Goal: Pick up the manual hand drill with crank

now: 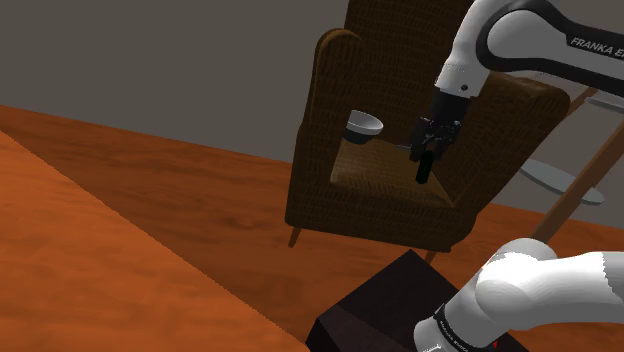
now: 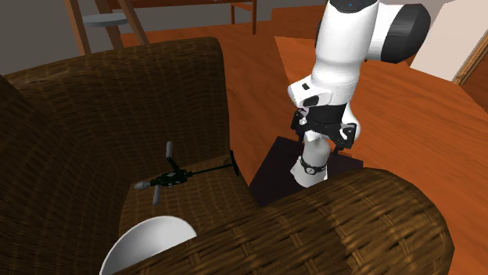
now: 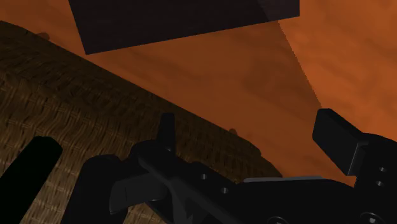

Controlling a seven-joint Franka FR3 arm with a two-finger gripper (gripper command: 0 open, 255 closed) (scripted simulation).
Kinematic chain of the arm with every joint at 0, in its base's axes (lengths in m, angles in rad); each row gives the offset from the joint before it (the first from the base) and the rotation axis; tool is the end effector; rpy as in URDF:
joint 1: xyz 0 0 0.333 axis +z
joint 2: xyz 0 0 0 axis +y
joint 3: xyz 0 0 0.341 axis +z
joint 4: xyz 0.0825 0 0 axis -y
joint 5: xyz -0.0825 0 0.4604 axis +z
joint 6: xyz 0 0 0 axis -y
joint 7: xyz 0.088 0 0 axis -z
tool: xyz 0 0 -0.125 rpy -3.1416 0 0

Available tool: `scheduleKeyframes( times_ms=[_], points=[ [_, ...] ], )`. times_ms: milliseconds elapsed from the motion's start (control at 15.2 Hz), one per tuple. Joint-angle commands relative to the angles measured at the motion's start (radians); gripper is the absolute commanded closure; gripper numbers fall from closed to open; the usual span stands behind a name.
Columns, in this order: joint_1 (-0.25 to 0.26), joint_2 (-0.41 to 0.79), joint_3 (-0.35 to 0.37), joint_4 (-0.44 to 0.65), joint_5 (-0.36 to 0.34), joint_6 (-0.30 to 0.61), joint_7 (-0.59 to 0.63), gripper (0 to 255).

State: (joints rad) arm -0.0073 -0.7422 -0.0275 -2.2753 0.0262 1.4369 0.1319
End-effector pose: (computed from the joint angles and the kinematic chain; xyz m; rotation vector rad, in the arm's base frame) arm 0.3627 -0.0115 0.6070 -3.0888 0.2419 0.1528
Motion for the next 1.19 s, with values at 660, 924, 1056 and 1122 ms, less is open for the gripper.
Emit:
scheduleKeyframes(
  times_ms=[660, 924, 1056, 1122],
  points=[
    [-0.120, 0.266, -0.060, 0.086, -0.080, 0.194, 0.125, 0],
    [-0.164, 0.372, -0.091, 0.141, -0.106, 0.252, 0.175, 0],
    [-0.185, 0.424, -0.107, 0.172, -0.117, 0.277, 0.200, 0],
    [-0.195, 0.450, -0.116, 0.189, -0.122, 0.288, 0.212, 0]
  ],
)
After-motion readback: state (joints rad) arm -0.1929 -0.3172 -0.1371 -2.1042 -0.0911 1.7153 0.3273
